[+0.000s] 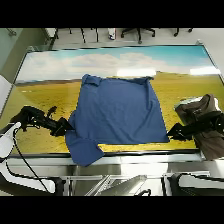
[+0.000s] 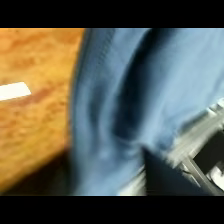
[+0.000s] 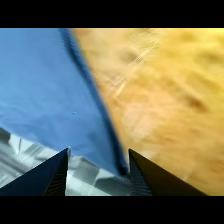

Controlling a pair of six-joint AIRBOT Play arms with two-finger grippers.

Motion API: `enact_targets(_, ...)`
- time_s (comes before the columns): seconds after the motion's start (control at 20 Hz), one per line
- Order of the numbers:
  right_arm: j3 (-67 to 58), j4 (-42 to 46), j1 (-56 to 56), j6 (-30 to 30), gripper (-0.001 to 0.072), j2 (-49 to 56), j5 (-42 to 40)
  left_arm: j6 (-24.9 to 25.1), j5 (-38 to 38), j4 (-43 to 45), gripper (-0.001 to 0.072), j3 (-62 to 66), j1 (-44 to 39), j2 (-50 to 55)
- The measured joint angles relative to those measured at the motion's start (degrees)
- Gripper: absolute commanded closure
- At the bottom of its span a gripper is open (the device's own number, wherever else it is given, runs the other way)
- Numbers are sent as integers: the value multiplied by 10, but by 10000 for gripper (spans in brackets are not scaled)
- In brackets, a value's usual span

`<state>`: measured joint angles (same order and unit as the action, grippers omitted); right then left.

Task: Fold the shirts.

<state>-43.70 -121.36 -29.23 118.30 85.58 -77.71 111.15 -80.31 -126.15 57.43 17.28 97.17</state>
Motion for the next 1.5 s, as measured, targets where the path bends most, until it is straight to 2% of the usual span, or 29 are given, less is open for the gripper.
enact_targets(0.05,1,-3,12,0,426,7,-1,0,2,-2,593,-1,-1,2)
enact_targets(0.1,1,-4,26,4,495,14,-1,2,9,0,682,-2,-2,2)
enact_targets(0.2,2,-17,49,17,693,23,5,4,9,-1,693,-3,-3,1)
enact_targets(0.4,-17,-58,74,44,697,9,41,33,45,-16,693,3,-14,-35)
enact_targets(0.55,-88,-121,79,54,698,-65,8,58,29,-97,694,54,-18,-116)
enact_targets(0.75,-271,-198,82,59,698,-239,27,72,55,-171,694,190,-19,-292)
enact_targets(0.9,-392,-214,82,67,698,-370,123,75,165,-190,694,283,-18,-457)
enact_targets(1.05,-452,-212,82,90,698,-476,230,69,280,-165,694,338,-19,-595)
enact_targets(1.2,-474,-202,82,117,698,-537,302,47,335,-111,694,379,-19,-677)
enact_targets(1.35,-482,-185,82,129,698,-548,318,15,325,-55,694,406,-19,-686)
enact_targets(1.5,-471,-182,82,129,698,-515,282,1,270,-32,694,408,-19,-641)
